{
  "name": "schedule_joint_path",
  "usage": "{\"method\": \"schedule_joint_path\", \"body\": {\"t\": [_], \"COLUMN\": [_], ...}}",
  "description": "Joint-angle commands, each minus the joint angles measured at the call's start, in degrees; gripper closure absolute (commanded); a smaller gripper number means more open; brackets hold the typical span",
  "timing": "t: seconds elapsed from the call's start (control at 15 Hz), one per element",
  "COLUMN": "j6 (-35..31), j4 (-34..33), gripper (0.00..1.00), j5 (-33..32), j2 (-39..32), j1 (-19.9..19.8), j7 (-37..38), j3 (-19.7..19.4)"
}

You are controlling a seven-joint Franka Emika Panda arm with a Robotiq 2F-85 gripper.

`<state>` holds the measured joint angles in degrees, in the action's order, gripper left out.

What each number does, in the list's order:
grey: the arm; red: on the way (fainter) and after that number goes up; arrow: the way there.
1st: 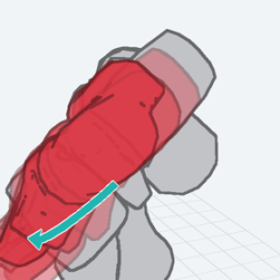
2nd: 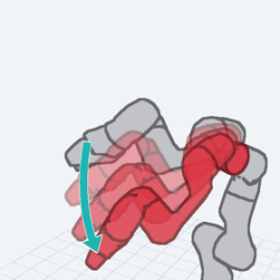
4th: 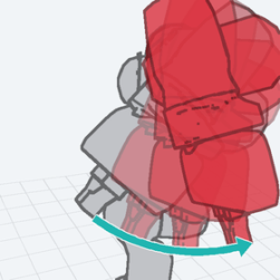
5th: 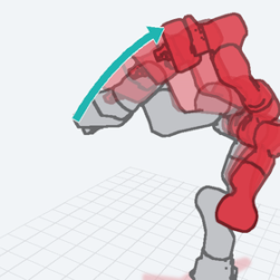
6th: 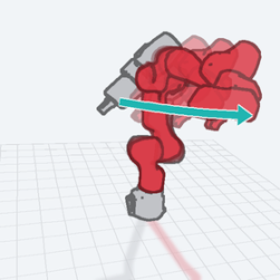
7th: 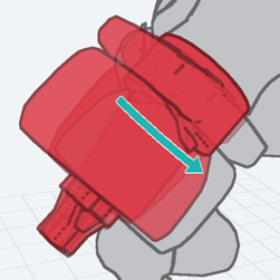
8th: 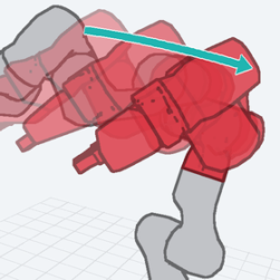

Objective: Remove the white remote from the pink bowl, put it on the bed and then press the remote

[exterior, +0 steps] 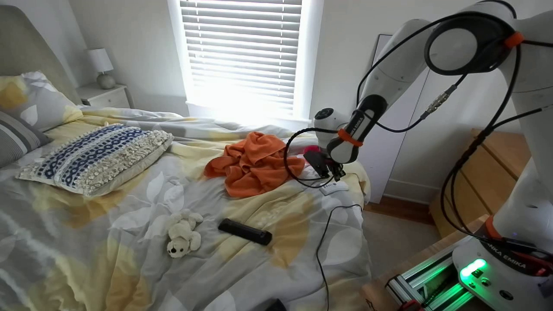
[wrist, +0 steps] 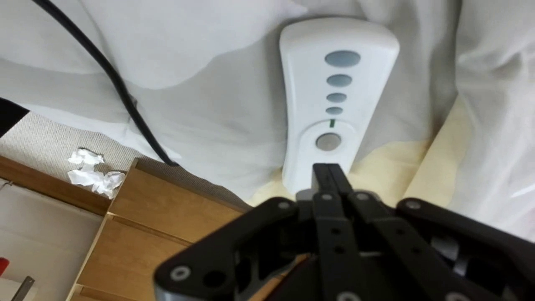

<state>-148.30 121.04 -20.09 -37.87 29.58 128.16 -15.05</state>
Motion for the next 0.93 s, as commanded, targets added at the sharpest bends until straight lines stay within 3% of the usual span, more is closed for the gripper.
{"method": "schedule_joint_path", "body": {"t": [0.0, 0.87], "j6": [1.0, 0.9], "j4": [-0.8, -3.7], "gripper": [1.0, 1.0], "j5": [-1.9, -1.6], "j2": [-1.0, -4.3], "j1": [0.5, -0.3], "j7": [3.5, 5.3], "j3": [0.4, 0.4]}}
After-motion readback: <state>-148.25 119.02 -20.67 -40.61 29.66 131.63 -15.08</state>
